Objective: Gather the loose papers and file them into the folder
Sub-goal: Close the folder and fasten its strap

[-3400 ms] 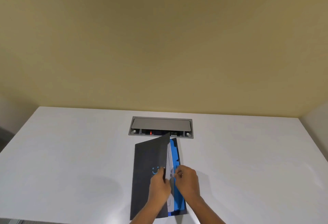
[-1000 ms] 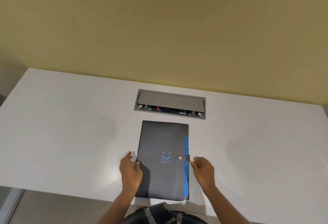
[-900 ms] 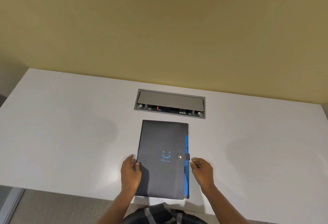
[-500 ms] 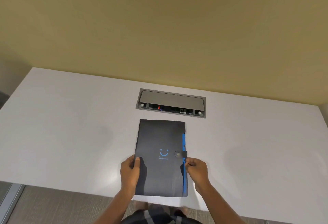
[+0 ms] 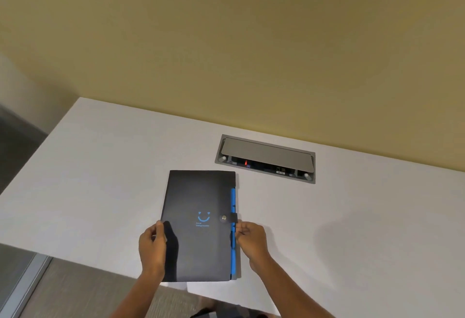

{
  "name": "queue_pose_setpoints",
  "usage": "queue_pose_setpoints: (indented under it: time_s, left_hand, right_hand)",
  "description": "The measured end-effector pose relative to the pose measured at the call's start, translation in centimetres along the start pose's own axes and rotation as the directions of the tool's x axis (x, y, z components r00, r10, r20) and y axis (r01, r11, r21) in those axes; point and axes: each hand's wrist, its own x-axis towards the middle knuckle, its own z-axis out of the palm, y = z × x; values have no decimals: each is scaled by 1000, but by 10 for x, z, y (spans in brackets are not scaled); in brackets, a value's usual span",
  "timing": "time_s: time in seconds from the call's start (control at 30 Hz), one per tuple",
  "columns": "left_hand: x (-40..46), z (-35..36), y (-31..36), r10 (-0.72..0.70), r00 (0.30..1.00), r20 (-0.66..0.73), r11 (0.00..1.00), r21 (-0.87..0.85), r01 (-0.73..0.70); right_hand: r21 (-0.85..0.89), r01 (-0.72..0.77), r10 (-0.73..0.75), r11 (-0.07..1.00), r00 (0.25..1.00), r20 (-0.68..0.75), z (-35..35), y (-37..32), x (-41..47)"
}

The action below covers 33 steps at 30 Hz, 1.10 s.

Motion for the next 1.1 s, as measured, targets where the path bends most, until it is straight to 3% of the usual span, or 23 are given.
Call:
queue_pose_setpoints:
  time_s: [0.33, 0.63, 1.1]
  left_hand:
    - [100, -35, 45, 32, 996, -81, 997, 73, -26]
    - [175, -17, 89, 138, 990, 1, 977, 163, -136]
    - [230, 34, 142, 140, 986, 92, 935, 315, -162]
  right_hand:
    - [41, 5, -9, 999, 995, 96, 69, -80, 36]
    - [115, -24, 17, 993, 998, 58, 93, -130, 76]
    - [288, 13, -11, 958, 1000, -8, 94, -161, 127]
